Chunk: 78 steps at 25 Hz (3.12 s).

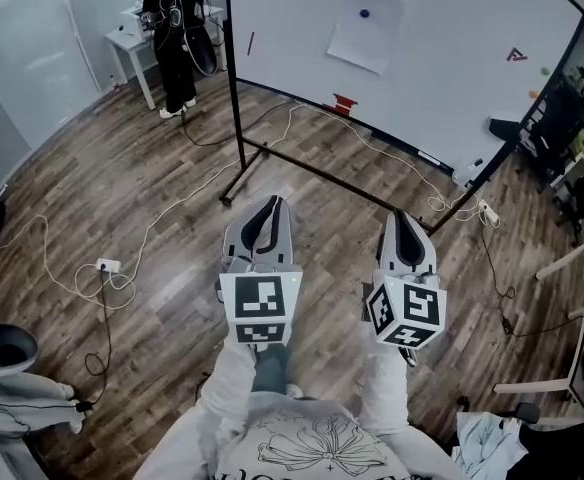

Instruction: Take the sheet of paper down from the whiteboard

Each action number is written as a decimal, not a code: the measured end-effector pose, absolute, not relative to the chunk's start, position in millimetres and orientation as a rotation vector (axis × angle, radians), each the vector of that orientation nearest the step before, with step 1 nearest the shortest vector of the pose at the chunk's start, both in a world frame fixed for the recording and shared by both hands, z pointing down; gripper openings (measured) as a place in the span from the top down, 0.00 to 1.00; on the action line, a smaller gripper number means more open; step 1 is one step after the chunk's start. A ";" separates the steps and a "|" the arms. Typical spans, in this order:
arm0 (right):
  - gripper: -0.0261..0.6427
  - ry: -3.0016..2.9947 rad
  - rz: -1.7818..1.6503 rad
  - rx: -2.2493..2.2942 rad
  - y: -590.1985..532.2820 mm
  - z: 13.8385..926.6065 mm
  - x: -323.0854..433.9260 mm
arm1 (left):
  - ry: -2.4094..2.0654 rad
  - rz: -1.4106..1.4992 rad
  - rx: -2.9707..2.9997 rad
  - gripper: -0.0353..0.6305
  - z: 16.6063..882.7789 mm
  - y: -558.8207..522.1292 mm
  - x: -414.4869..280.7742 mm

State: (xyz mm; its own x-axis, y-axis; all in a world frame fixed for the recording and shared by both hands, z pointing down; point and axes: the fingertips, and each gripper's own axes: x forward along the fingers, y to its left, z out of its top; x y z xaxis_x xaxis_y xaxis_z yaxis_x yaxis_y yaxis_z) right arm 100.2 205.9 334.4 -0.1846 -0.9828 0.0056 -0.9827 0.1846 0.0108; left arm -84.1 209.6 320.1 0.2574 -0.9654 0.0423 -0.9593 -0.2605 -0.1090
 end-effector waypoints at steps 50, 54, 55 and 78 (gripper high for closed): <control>0.86 -2.385 -0.067 2.053 -341.1 319.1 193.1 | 1.811 -0.106 -2.448 0.93 308.7 -340.6 0.9; 0.84 -2.384 -0.063 2.040 -364.1 321.1 202.9 | 1.794 -0.128 -2.460 0.93 310.9 -364.5 15.2; 0.84 -2.385 -0.064 2.036 -369.3 321.1 204.1 | 1.791 -0.135 -2.459 0.93 310.9 -370.0 17.6; 0.75 -2.221 -0.312 2.179 -450.9 266.9 218.0 | 1.339 -0.088 -2.510 0.75 253.8 -473.3 83.3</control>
